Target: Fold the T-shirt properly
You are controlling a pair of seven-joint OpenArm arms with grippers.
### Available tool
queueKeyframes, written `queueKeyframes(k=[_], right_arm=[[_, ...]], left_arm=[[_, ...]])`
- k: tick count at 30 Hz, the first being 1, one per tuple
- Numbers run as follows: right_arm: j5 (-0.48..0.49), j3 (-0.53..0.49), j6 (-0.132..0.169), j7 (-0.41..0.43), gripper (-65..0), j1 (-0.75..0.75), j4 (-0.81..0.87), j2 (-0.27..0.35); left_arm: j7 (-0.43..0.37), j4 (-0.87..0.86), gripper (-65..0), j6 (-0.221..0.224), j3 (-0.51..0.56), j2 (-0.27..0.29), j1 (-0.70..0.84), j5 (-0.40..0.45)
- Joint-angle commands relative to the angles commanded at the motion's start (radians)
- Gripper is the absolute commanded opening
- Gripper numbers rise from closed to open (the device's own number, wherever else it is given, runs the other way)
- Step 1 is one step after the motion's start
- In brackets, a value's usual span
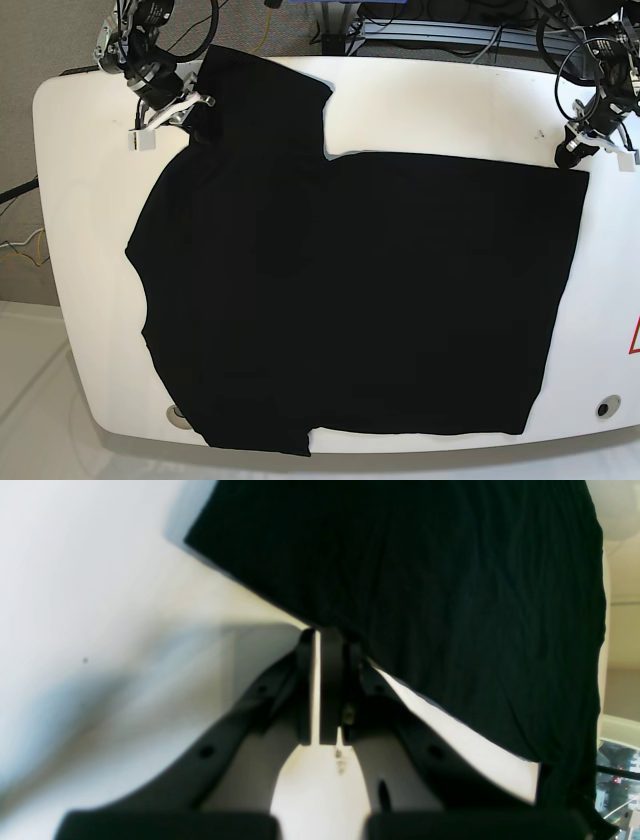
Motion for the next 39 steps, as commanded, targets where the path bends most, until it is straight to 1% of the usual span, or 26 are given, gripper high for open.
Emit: queueKeyframes(k=[9, 11, 17, 21, 23, 31, 33, 36, 37, 39], right_arm=[[0.0, -0.001, 0.0, 0.001, -65.0, -0.009, 0.03, 0.014], [0.004, -0.003, 0.0, 0.003, -65.0, -0.023, 0.037, 0.031], [0.004, -0.003, 0.0, 0.005, -65.0, -0.037, 0.054, 0.045], [0.006, 0.001, 0.0, 0.005, -65.0, -0.049, 0.064, 0.045], [-0.001, 0.003, 0.0, 0.004, -65.0, -0.057, 0.081, 0.037], [-0.003, 0.014, 0.0, 0.003, -65.0, -0.075, 0.112, 0.03], [-0.008, 0.005, 0.0, 0.005, -65.0, -0.077, 0.124, 0.033], [-0.008, 0.005, 0.0, 0.005, -65.0, -0.076, 0.125, 0.032], [-0.008, 0.005, 0.0, 0.004, -65.0, -0.076, 0.124, 0.032], [-0.009, 0.005, 0.0, 0.003, -65.0, -0.075, 0.122, 0.031]], left_arm=[[0.007, -0.004, -65.0, -0.002, 0.001, -0.004, -0.009, 0.004], [0.023, -0.01, -65.0, -0.002, 0.001, -0.005, -0.008, 0.007], [0.028, -0.004, -65.0, -0.003, -0.001, -0.006, -0.005, 0.011], [0.037, 0.011, -65.0, -0.002, -0.008, -0.007, 0.002, 0.006], [0.059, 0.033, -65.0, -0.005, -0.022, -0.005, 0.019, -0.017], [0.074, 0.127, -65.0, -0.006, -0.063, -0.001, 0.07, -0.022], [0.065, 0.163, -65.0, -0.028, -0.076, 0.011, 0.091, -0.016], [0.052, 0.169, -65.0, -0.038, -0.079, 0.014, 0.097, -0.013], [0.047, 0.171, -63.8, -0.041, -0.08, 0.014, 0.098, -0.011], [0.039, 0.176, -56.0, -0.045, -0.079, 0.015, 0.102, -0.008]])
